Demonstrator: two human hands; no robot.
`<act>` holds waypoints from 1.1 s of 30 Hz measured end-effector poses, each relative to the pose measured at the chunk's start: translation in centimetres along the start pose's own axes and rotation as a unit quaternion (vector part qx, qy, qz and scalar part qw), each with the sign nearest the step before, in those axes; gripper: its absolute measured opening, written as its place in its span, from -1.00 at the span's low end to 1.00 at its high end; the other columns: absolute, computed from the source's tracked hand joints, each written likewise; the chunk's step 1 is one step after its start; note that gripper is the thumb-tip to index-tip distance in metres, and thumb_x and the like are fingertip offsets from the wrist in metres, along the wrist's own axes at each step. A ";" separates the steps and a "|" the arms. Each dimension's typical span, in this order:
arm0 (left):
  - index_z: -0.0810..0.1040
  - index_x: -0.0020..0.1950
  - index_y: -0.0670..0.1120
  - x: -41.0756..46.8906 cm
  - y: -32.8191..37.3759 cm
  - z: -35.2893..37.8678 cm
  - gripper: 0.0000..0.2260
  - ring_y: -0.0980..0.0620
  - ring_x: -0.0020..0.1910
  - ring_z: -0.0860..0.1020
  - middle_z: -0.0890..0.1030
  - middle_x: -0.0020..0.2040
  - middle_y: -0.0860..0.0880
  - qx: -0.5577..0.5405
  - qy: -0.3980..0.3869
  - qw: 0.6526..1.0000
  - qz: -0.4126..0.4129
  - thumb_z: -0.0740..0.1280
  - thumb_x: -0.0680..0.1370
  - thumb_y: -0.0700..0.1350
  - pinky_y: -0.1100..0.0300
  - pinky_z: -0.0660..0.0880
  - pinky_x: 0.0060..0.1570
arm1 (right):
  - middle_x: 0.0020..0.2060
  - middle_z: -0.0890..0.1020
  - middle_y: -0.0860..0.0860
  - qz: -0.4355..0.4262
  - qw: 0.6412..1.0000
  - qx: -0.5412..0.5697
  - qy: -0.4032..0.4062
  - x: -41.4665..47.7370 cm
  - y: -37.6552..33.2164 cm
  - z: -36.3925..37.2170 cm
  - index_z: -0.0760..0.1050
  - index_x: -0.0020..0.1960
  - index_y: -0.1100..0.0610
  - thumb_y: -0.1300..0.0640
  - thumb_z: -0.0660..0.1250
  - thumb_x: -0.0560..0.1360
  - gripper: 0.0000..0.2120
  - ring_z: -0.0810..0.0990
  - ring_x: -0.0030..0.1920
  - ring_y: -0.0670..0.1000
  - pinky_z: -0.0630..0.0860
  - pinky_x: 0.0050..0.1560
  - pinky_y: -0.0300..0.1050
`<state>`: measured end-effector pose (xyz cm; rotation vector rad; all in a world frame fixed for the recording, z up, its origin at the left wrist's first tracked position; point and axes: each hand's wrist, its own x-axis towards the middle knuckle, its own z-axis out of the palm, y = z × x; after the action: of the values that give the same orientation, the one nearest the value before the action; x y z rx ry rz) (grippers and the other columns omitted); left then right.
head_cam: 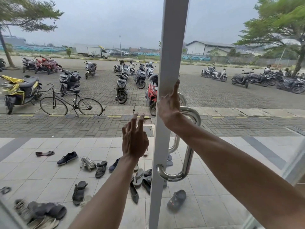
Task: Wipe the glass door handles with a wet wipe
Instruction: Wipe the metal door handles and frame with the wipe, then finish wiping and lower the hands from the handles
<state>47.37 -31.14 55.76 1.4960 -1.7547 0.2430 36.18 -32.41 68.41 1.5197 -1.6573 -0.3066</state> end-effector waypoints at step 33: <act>0.33 0.47 -0.10 -4.6 -6.0 4.8 -0.42 -0.14 0.36 0.44 0.35 0.47 -0.15 -0.026 -0.017 0.993 -0.115 0.26 0.44 -0.34 -0.11 0.39 0.27 | -0.15 0.69 0.21 0.442 0.183 0.837 -0.266 -12.6 -22.6 13.7 0.60 -0.12 0.25 0.17 0.24 0.60 -0.77 0.61 -0.21 0.12 0.48 -0.14 -0.06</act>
<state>50.57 -32.31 47.51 1.6566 -1.5850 0.0522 41.13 -31.09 39.57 0.7192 -3.1272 2.8807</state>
